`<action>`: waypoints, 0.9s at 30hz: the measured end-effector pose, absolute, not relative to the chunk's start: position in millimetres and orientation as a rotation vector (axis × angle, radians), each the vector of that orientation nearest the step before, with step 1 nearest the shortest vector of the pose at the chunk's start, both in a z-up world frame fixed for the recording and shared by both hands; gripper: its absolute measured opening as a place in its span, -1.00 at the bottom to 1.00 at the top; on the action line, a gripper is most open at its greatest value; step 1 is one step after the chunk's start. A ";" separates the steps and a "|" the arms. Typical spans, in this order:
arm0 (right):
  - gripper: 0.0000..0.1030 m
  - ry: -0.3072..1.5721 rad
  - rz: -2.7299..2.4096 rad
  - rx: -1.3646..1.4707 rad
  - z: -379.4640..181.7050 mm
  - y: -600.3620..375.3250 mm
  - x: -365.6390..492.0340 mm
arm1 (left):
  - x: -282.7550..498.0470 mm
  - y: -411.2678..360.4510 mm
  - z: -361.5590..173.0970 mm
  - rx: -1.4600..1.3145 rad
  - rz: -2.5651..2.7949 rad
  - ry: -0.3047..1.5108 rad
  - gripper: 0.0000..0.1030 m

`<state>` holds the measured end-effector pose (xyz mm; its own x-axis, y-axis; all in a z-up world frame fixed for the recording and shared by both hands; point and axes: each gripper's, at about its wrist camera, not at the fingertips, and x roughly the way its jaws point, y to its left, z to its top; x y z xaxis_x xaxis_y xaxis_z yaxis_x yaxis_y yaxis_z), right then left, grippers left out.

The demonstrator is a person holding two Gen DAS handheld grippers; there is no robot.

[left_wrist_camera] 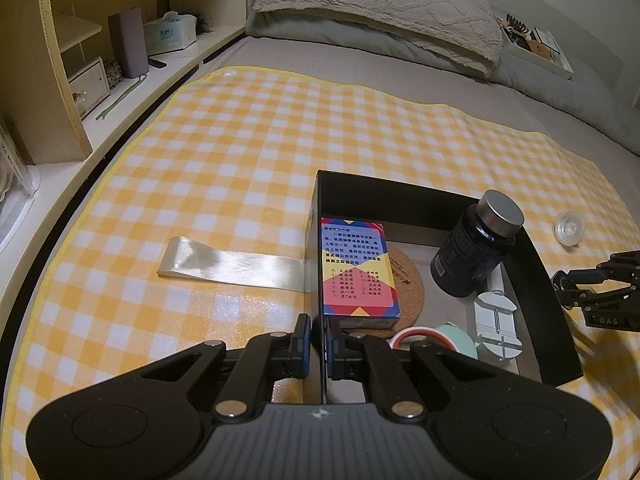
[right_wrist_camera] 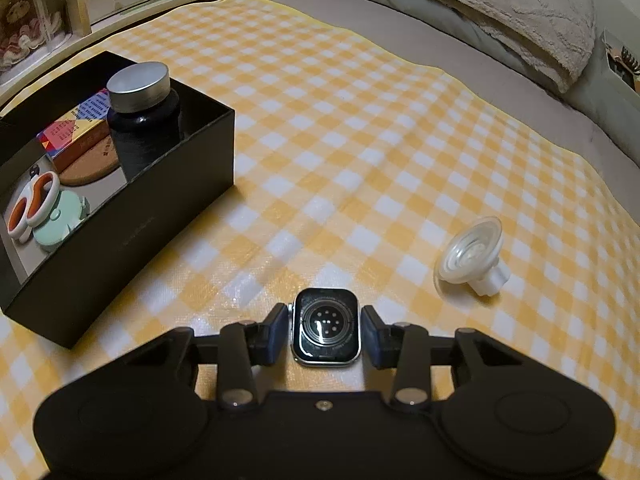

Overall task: Organize rigid objects
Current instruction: 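Lift the smartwatch and carry it over the black box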

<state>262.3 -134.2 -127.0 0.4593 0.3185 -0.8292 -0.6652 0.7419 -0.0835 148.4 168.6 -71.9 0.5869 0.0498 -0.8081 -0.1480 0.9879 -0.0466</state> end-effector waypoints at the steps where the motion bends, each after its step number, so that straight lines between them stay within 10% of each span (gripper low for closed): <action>1: -0.21 0.906 0.630 -0.433 -126.7 -134.1 261.6 | 148.5 168.5 -71.9 -0.112 0.116 0.937 -0.86; 27: -0.21 0.688 0.841 -0.164 -13.0 -100.6 223.1 | 148.2 168.0 -70.2 -0.109 0.115 0.936 -0.86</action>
<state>223.1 -100.6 -13.0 0.4669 0.6307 -0.6198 -0.7328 0.6683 0.1281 148.2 168.0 -70.2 0.5878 0.0512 -0.8074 -0.1454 0.9884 -0.0431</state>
